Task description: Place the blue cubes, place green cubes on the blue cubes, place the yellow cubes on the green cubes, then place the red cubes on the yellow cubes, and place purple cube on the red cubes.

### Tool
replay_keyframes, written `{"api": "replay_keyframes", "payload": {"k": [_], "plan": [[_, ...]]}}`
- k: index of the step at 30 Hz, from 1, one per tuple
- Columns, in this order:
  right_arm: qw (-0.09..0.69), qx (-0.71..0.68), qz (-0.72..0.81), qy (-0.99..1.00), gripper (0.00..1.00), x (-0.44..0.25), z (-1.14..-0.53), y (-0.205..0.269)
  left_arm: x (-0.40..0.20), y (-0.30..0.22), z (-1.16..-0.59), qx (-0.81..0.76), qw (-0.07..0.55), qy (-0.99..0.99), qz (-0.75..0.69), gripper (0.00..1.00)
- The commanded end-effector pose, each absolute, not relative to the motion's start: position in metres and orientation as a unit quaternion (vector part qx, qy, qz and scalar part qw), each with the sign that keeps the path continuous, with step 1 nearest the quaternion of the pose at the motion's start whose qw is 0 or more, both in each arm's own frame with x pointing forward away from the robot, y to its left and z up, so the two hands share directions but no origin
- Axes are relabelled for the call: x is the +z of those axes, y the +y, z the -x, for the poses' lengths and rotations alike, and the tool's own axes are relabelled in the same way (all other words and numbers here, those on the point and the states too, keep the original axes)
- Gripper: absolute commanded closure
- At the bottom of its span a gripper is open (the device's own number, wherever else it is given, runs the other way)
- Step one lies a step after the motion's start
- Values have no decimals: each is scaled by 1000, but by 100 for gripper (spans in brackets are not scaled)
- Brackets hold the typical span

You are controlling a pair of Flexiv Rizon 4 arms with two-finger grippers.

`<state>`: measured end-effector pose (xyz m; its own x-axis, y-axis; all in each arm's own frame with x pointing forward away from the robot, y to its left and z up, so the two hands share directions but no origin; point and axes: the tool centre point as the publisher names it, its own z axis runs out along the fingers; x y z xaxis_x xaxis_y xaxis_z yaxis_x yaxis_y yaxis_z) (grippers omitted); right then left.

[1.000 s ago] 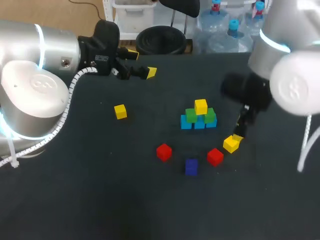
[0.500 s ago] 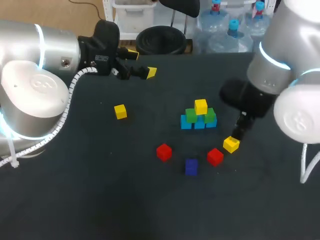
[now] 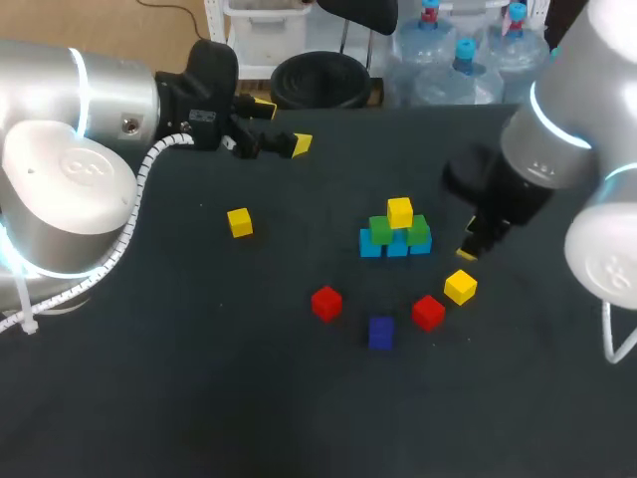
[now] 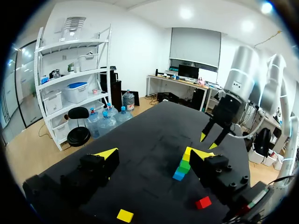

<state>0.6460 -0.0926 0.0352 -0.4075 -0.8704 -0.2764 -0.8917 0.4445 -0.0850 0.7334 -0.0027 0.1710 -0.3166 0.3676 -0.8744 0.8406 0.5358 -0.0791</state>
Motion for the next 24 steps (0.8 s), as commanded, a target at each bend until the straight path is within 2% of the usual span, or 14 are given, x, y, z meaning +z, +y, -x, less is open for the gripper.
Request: {"api": "replay_keyframes", "payload": {"k": [1, 12, 13, 14, 22, 23, 24], "plan": [[154, 39, 533, 831, 55, 30, -646, -90, 170, -2, -733, -276, 433, 761, -395, 0], [177, 61, 552, 812, 54, 40, -653, -71, 170, -2, -733, -276, 433, 761, -395, 0], [170, 66, 549, 816, 31, 40, -654, -72, 170, -2, -733, -276, 433, 761, -395, 0], [168, 66, 547, 818, 0, 41, -655, -74, 170, -2, -733, -276, 433, 761, -395, 0], [159, 55, 548, 820, 0, 41, -658, -82, 170, -2, -733, -276, 433, 761, -395, 0], [159, 55, 548, 820, 53, 41, -658, -82, 170, -2, -733, -276, 433, 761, -395, 0], [159, 55, 548, 820, 80, 41, -658, -82, 170, -2, -733, -276, 433, 761, -395, 0]]}}
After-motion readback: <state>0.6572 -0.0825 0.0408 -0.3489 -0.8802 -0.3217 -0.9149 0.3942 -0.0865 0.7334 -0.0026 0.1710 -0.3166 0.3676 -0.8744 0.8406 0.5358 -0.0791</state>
